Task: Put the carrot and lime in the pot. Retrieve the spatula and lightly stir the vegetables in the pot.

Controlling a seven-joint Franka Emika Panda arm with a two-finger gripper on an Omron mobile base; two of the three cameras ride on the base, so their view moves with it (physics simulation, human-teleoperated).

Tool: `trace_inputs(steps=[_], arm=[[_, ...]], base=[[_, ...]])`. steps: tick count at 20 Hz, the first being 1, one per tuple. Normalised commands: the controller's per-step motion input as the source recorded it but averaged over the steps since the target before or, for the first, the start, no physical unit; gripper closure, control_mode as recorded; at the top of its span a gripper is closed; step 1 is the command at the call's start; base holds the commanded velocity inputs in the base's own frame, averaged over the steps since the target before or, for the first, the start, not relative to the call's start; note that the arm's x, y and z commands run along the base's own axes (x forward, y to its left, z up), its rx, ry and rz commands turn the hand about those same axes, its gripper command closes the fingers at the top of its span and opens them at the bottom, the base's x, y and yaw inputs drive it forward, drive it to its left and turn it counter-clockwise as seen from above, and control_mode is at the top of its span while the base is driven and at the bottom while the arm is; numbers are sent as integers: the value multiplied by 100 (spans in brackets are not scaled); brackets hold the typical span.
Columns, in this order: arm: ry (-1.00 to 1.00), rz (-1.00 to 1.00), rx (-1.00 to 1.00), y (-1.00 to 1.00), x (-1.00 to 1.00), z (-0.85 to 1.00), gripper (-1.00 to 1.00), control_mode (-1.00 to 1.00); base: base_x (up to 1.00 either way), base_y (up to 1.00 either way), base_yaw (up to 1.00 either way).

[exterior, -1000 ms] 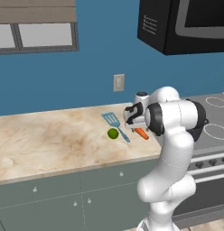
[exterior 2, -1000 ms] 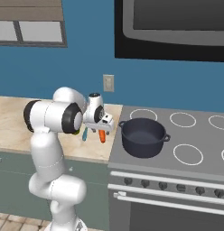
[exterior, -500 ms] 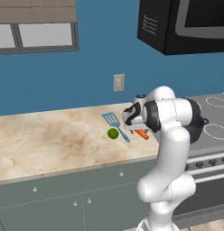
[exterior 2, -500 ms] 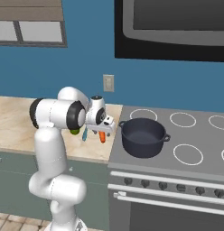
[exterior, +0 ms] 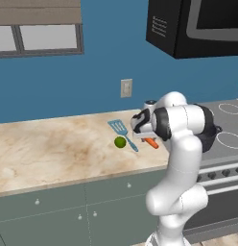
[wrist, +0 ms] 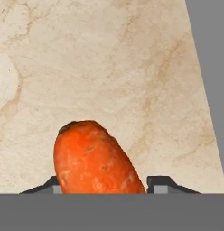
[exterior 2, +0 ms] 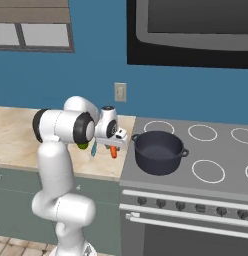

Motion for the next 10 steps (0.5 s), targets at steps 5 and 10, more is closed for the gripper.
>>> trace_inputs(steps=[5, 10], arm=[[1, 0, 0, -1, -13, 26, 100, -100], [0, 0, 0, 0, -15, 63, 100, -100]], base=[[0, 0, 0], [0, 0, 0]])
